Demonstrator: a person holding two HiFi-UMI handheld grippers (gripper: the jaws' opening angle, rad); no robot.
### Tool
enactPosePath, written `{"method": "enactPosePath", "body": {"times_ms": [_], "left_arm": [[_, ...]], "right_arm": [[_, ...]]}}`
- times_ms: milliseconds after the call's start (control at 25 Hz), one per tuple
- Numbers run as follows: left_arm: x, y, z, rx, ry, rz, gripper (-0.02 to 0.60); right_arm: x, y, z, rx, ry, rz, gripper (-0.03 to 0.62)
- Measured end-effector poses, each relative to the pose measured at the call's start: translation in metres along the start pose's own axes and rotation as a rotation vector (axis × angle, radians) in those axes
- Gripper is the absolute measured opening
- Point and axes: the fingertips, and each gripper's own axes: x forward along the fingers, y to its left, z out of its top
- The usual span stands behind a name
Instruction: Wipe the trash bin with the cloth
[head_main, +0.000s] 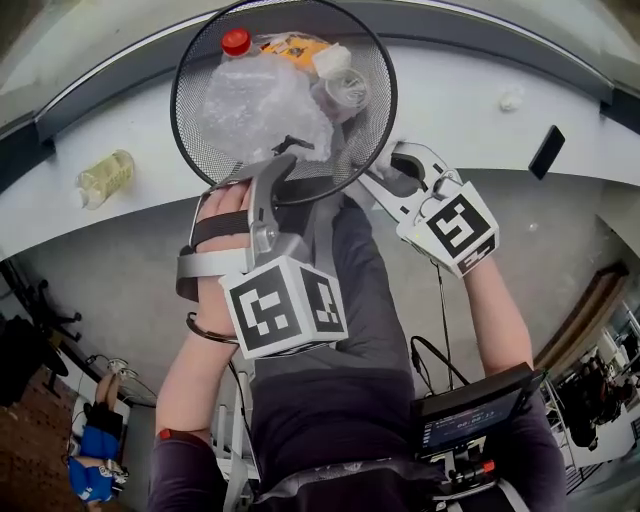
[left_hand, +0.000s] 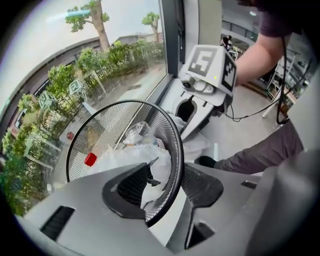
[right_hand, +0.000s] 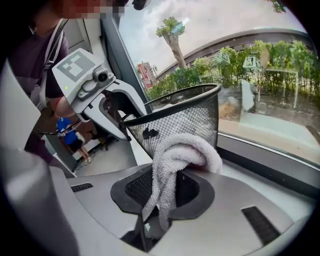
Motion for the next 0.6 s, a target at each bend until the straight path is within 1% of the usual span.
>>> {"method": "enactPosePath", "body": {"times_ms": [80,200,240,320,400,520,600], "left_arm": [[0.0,0.0,0.001,-0.01,-0.003,0.008,0.198],[-0.001,-0.002,0.008,-0.017,-0.018,0.005,0.199],[-0.001,-0.002,0.008,0.0,-0.018,0.002,0.198],[-0.003,-0.004,0.0,0.085,0.01,-0.002,0.198],[-0.012,-0.002,-0.012,0.165,0.037,-0.005,0.199],[-0.018,0.007,-0.026,0.212,0.037,-0.002,0.201],[-0.009,0.012,-0.037,0.274,0.078,0.025,0.201]], "right_arm": [[0.006,0.015,-0.004,-0.017,0.014,0.037,0.086],[0.01,0.042,-0.008,-0.107,0.055,0.107,0.086],[0.011,0.046,-0.009,-0.128,0.064,0.121,0.086],[0.007,0.042,-0.008,-0.14,0.071,0.119,0.086],[-0.005,0.021,-0.005,-0.151,0.074,0.068,0.086],[-0.031,-0.032,0.003,-0.193,0.11,-0.097,0.087],[-0.044,-0.065,0.014,-0.187,0.102,-0.188,0.086]]}}
